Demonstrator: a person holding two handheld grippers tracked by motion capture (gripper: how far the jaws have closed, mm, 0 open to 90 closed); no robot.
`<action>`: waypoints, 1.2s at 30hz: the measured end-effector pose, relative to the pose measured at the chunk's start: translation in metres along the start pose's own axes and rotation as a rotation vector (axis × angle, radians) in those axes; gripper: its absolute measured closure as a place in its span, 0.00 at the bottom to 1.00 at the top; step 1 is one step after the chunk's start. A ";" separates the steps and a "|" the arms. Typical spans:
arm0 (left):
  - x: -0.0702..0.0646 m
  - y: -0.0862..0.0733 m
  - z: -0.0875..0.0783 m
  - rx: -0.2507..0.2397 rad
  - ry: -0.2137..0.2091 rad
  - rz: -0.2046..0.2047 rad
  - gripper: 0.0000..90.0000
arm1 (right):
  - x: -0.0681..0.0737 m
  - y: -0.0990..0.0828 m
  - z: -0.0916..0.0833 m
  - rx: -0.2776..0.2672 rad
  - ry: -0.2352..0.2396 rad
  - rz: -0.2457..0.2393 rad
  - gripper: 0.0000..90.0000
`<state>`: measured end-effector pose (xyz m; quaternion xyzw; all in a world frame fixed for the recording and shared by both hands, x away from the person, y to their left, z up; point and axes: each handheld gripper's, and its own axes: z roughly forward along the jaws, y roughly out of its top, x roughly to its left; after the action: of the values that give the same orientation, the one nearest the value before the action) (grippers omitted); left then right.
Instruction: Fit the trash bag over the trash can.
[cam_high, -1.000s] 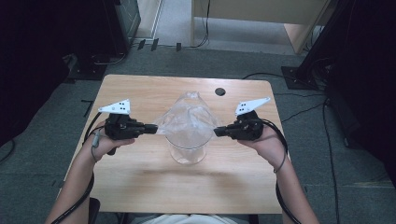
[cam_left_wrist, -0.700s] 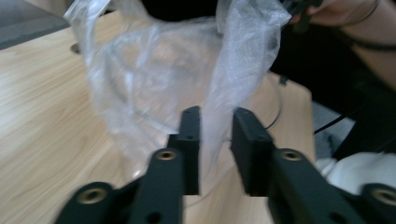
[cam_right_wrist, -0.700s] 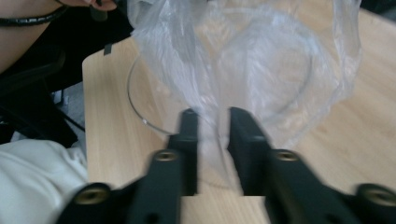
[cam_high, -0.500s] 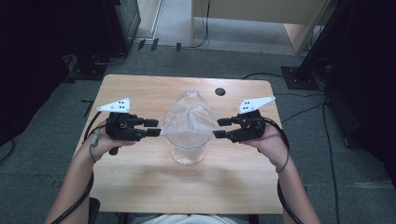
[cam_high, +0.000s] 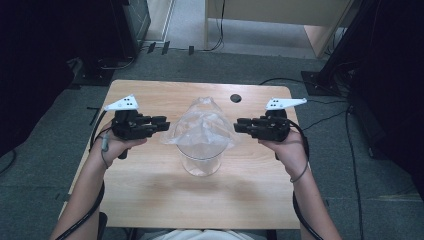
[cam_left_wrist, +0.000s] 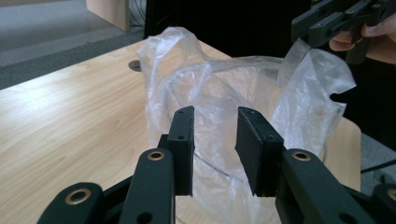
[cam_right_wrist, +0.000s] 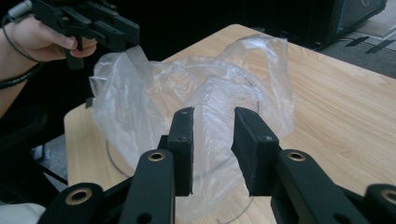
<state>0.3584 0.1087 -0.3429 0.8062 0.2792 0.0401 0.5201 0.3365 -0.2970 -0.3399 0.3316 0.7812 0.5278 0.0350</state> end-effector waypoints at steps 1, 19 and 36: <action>-0.001 0.000 0.004 0.006 0.001 0.007 0.74 | 0.001 -0.001 0.004 0.010 -0.002 -0.011 0.78; -0.010 -0.008 0.046 0.107 -0.005 0.062 0.58 | 0.012 -0.014 0.057 0.096 -0.007 -0.086 0.61; -0.026 -0.025 0.032 0.096 -0.004 0.172 0.29 | 0.033 -0.028 0.046 0.118 -0.019 -0.160 0.32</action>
<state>0.3373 0.0776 -0.3729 0.8512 0.2095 0.0694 0.4762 0.3160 -0.2485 -0.3738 0.2744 0.8347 0.4730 0.0648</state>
